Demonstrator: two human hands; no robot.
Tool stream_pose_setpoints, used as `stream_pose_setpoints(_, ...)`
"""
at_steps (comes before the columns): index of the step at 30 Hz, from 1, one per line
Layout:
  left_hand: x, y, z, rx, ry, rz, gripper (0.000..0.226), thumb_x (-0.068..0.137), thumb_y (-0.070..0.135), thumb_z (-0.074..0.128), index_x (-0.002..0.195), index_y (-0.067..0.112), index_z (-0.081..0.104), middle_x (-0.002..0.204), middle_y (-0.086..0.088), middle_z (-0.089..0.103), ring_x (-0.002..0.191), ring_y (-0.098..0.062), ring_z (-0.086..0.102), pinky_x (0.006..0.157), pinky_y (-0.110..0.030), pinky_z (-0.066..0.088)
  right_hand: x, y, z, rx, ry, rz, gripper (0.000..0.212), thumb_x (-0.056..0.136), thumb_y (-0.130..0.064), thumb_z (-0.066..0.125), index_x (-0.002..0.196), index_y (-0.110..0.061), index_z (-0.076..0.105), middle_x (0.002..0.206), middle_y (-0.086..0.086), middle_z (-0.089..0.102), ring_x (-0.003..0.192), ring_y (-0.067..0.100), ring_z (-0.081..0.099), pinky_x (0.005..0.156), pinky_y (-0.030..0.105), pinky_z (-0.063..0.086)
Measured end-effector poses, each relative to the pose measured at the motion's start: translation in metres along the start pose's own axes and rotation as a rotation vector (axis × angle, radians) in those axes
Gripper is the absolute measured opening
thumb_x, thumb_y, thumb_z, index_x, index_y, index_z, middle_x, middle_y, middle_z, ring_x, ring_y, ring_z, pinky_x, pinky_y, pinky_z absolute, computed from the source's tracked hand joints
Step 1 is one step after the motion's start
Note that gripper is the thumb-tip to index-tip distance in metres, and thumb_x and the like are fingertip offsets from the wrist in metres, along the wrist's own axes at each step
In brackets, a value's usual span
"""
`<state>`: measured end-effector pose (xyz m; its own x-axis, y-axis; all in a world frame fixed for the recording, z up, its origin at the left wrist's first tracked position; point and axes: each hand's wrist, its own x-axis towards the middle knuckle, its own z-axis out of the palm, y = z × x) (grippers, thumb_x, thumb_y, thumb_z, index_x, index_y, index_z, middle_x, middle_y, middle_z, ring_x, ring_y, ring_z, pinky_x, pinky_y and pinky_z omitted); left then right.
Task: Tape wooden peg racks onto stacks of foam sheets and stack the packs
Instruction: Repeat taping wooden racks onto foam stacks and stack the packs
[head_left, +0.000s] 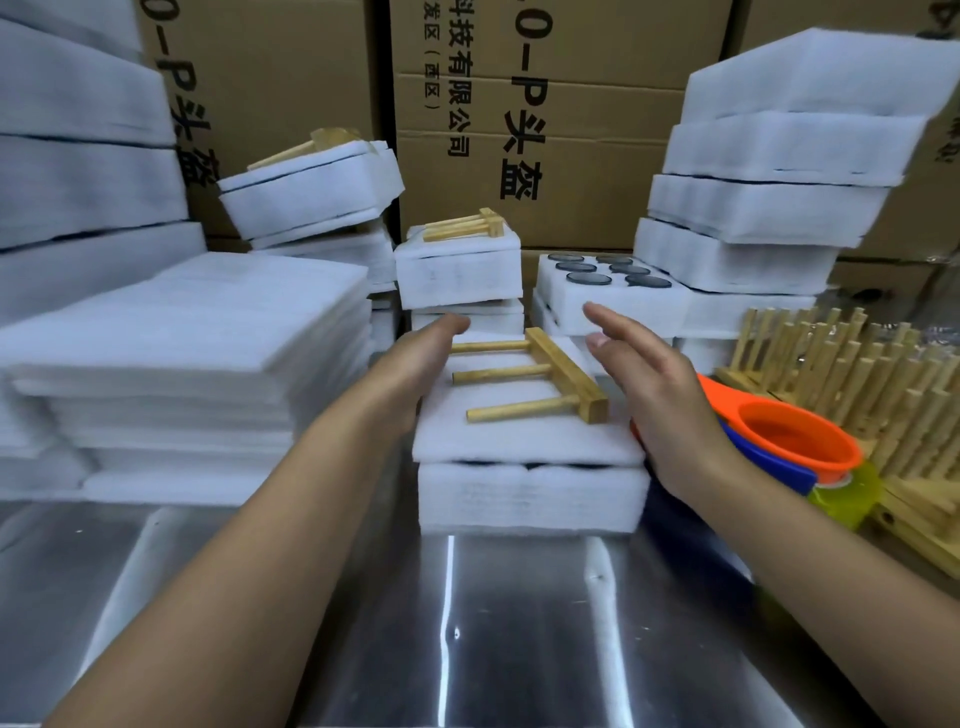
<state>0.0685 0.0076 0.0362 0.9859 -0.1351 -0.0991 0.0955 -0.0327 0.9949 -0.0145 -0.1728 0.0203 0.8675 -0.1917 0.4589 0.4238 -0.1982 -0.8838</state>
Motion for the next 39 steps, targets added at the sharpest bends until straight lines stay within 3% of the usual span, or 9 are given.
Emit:
stream_pose_setpoints(3, -0.001, -0.001, 0.002, 0.031, -0.039, -0.01, 0.032, 0.084, 0.042, 0.059, 0.103, 0.017, 0.063, 0.093, -0.008, 0.072, 0.081, -0.027, 0.07, 0.08, -0.04, 0.056, 0.008, 0.008, -0.005, 0.107, 0.01, 0.285, 0.04, 0.089, -0.036, 0.059, 0.129, -0.032, 0.055, 0.123, -0.021, 0.055, 0.112, -0.005, 0.05, 0.101, 0.023, 0.037)
stream_pose_setpoints(6, -0.004, -0.002, 0.005, 0.1, -0.039, -0.009, 0.03, 0.082, 0.042, 0.06, 0.098, 0.017, 0.064, 0.098, -0.011, 0.071, 0.087, -0.03, 0.068, 0.087, -0.045, 0.054, 0.009, 0.014, -0.004, 0.134, -0.051, 0.426, 0.025, 0.091, -0.034, 0.057, 0.114, -0.026, 0.061, 0.131, -0.001, 0.059, 0.112, 0.011, 0.06, 0.092, 0.029, 0.047)
stream_pose_setpoints(10, -0.007, -0.002, 0.008, 0.14, -0.031, -0.024, 0.036, 0.08, 0.045, 0.06, 0.102, 0.017, 0.063, 0.102, -0.012, 0.069, 0.09, -0.031, 0.067, 0.088, -0.048, 0.053, 0.008, 0.011, -0.002, 0.124, 0.013, 0.448, 0.063, 0.088, -0.028, 0.06, 0.146, -0.024, 0.035, 0.144, -0.005, 0.045, 0.119, 0.014, 0.054, 0.081, 0.024, 0.048)
stream_pose_setpoints(17, -0.01, 0.001, 0.011, 0.225, -0.027, -0.029, 0.062, 0.059, 0.054, 0.058, 0.109, 0.019, 0.062, 0.103, -0.008, 0.068, 0.089, -0.03, 0.067, 0.088, -0.044, 0.053, 0.003, 0.004, 0.001, -0.031, 0.009, 0.397, 0.044, 0.09, -0.024, 0.057, 0.134, -0.027, 0.049, 0.146, -0.009, 0.042, 0.126, 0.012, 0.047, 0.108, 0.032, 0.038)
stream_pose_setpoints(23, -0.007, -0.003, 0.008, 0.3, -0.017, -0.017, 0.07, 0.059, 0.06, 0.054, 0.116, 0.022, 0.059, 0.11, -0.006, 0.065, 0.097, -0.029, 0.064, 0.092, -0.043, 0.05, -0.003, -0.001, 0.003, -0.092, -0.052, 0.383, 0.056, 0.094, -0.028, 0.053, 0.147, -0.022, 0.036, 0.149, -0.009, 0.037, 0.134, 0.011, 0.039, 0.115, 0.031, 0.028)
stream_pose_setpoints(26, -0.002, -0.005, 0.008, 0.342, -0.011, -0.007, 0.063, 0.069, 0.06, 0.054, 0.119, 0.022, 0.057, 0.108, -0.002, 0.062, 0.095, -0.024, 0.062, 0.089, -0.038, 0.051, -0.005, -0.002, 0.005, -0.113, -0.082, 0.377, 0.055, 0.095, -0.029, 0.051, 0.147, -0.022, 0.035, 0.151, -0.008, 0.036, 0.136, 0.011, 0.036, 0.116, 0.032, 0.026)
stream_pose_setpoints(29, 0.001, -0.007, 0.012, 0.459, 0.026, 0.046, 0.049, 0.086, 0.054, 0.049, 0.121, 0.02, 0.05, 0.087, 0.008, 0.05, 0.078, -0.01, 0.052, 0.063, -0.025, 0.041, -0.005, -0.002, 0.004, -0.131, -0.092, 0.362, 0.052, 0.095, -0.03, 0.05, 0.146, -0.026, 0.038, 0.148, -0.012, 0.038, 0.135, 0.009, 0.037, 0.116, 0.032, 0.026)
stream_pose_setpoints(34, 0.001, -0.006, 0.016, 0.604, 0.071, 0.072, 0.053, 0.086, 0.054, 0.048, 0.124, 0.017, 0.051, 0.081, 0.009, 0.048, 0.07, -0.007, 0.048, 0.052, -0.025, 0.031, -0.007, -0.004, 0.007, -0.192, -0.196, 0.253, 0.037, 0.091, -0.029, 0.058, 0.124, -0.046, 0.055, 0.119, -0.026, 0.054, 0.107, -0.004, 0.051, 0.089, 0.014, 0.039)
stream_pose_setpoints(39, 0.001, -0.008, 0.014, 0.611, 0.069, 0.071, 0.053, 0.085, 0.057, 0.048, 0.122, 0.019, 0.051, 0.083, 0.01, 0.048, 0.072, -0.007, 0.05, 0.054, -0.026, 0.033, -0.008, -0.002, 0.008, -0.254, -0.151, 0.218, 0.004, 0.085, -0.031, 0.064, 0.083, -0.034, 0.064, 0.087, -0.016, 0.059, 0.077, 0.003, 0.051, 0.067, 0.021, 0.037)
